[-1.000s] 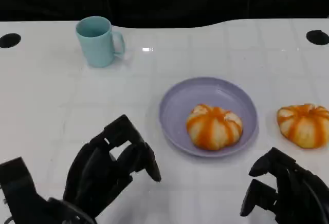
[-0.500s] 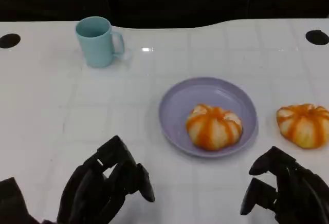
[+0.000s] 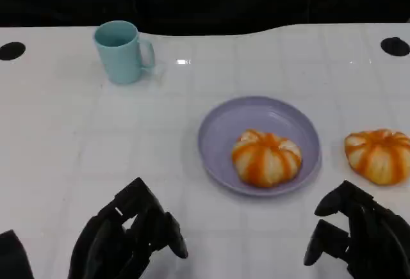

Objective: Grasp the bread from the table and place it into the plate.

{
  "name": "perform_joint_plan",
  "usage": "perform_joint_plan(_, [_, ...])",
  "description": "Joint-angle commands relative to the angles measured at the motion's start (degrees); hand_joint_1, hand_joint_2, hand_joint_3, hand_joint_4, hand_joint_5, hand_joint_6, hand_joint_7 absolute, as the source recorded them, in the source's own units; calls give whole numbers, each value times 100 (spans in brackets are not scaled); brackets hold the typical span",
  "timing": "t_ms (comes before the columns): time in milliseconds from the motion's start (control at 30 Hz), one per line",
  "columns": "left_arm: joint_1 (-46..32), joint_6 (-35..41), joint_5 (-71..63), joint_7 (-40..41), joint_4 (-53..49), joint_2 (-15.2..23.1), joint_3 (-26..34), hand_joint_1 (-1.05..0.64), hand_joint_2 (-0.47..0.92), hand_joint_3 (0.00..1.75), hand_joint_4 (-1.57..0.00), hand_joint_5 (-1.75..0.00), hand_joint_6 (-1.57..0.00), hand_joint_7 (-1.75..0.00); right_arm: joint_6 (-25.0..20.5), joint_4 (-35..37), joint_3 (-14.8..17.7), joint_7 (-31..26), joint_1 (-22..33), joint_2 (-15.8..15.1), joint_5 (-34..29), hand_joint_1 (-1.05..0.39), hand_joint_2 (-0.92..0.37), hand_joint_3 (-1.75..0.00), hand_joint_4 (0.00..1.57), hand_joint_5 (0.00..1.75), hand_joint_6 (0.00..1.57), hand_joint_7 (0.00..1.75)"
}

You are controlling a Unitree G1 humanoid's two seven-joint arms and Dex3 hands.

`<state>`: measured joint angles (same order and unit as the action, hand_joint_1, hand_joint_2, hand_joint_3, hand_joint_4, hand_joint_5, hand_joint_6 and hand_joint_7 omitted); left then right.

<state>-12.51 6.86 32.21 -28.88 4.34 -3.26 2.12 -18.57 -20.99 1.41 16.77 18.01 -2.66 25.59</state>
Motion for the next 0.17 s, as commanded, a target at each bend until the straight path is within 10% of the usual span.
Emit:
perform_joint_plan(33, [100,-117,-34,-47,-163,12,37,-57,92,41,-76,-175,-53,-175,73,109,108,67,-77,-66,51,-53,-92,-44,61,175,39,166])
perform_joint_plan(167, [133,-178,-76,-27,-222,11,36,-57,92,42,-77,-175,-54,-175,124,176,115,103,-99,-60,16,-54,-92,-42,61,175,40,165])
